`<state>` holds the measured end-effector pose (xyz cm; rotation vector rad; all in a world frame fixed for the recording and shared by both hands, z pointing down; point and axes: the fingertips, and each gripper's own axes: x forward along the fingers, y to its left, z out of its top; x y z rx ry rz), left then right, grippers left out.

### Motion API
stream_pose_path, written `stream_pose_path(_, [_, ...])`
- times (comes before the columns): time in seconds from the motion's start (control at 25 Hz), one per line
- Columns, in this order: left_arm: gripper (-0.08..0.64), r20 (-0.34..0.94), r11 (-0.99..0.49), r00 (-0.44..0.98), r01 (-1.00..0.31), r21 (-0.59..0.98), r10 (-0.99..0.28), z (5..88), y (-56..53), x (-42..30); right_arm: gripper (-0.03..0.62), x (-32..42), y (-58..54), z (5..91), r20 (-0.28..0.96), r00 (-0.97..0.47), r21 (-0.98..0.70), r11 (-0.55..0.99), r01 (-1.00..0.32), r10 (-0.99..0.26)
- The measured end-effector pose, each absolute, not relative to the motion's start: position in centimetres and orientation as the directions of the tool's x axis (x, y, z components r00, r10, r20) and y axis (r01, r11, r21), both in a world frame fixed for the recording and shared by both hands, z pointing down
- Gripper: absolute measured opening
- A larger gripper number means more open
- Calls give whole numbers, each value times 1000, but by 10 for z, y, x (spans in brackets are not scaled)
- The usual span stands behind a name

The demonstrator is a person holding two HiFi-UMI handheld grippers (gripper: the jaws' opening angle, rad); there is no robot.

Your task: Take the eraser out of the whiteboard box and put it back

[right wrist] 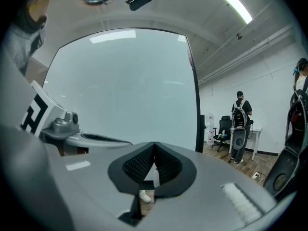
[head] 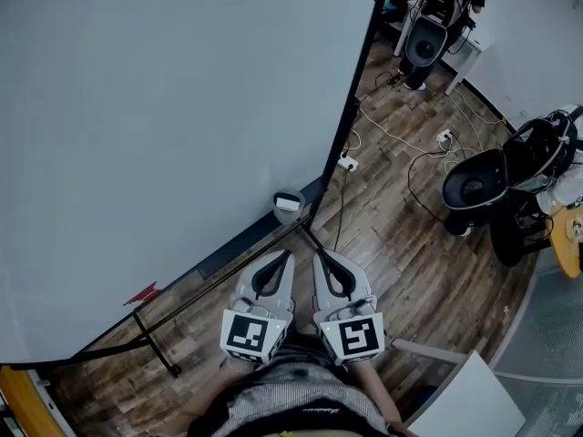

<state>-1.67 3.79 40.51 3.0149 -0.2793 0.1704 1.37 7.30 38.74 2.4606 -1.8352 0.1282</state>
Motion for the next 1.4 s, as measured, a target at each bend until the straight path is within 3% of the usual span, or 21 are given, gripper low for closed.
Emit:
stream_pose_path(0.48, [0,109,-943,949,-307,128,-295,415,-14,-33,3,29,21,399,109,198,30,-196,-980,-974])
stream_pose_path(0.88, [0,128,-834,848,-529,156,-514,405,-50,-8,4,50,-38,395,131,-61,14,64,-998,-989])
stream_pose_path(1.4, [0,112,-668,676,-737,104,-728,393,-60,18,3,66,-55,389,118,-364,14,368,-930,-924])
